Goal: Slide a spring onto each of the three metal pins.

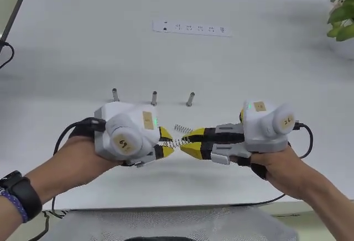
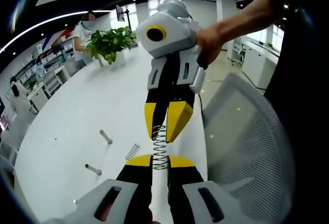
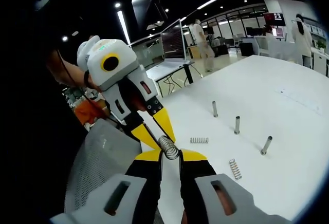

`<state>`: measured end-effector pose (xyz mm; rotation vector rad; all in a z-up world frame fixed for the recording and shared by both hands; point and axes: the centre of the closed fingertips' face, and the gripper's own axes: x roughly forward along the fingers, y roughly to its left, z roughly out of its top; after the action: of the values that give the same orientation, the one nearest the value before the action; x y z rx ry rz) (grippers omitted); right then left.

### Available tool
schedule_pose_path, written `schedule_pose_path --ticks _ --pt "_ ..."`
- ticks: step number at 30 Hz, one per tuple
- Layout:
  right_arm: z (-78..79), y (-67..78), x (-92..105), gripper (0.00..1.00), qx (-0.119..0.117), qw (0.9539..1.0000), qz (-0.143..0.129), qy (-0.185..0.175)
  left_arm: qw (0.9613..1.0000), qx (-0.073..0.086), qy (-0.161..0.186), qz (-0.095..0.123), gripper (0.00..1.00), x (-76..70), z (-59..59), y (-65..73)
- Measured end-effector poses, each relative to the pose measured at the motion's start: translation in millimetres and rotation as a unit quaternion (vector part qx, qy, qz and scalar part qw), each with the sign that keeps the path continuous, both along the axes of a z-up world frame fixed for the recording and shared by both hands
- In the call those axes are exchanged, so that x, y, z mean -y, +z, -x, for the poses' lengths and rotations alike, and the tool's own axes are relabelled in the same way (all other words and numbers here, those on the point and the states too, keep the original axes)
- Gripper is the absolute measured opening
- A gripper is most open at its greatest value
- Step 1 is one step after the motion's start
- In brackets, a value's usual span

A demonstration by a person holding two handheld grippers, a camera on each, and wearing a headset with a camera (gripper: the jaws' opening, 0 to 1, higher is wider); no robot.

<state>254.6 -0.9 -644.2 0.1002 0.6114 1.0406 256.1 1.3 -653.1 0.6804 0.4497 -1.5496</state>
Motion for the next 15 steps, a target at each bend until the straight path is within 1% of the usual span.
schedule_pose_path --ticks 7,11,15 --pt "2.2 1.5 -1.2 0.10 -0.005 1.0000 -0.004 0.004 0.9999 0.003 -0.009 -0.005 0.02 0.7 2.1 -0.3" --pt "2.0 1.8 -0.2 0.10 -0.006 1.0000 -0.003 0.004 0.9999 0.004 -0.011 -0.004 0.02 2.0 1.7 -0.1" --pt "0.1 4.9 -0.8 0.10 -0.002 1.0000 0.004 0.004 1.0000 0.002 -0.008 0.001 0.02 3.7 0.1 -0.4"
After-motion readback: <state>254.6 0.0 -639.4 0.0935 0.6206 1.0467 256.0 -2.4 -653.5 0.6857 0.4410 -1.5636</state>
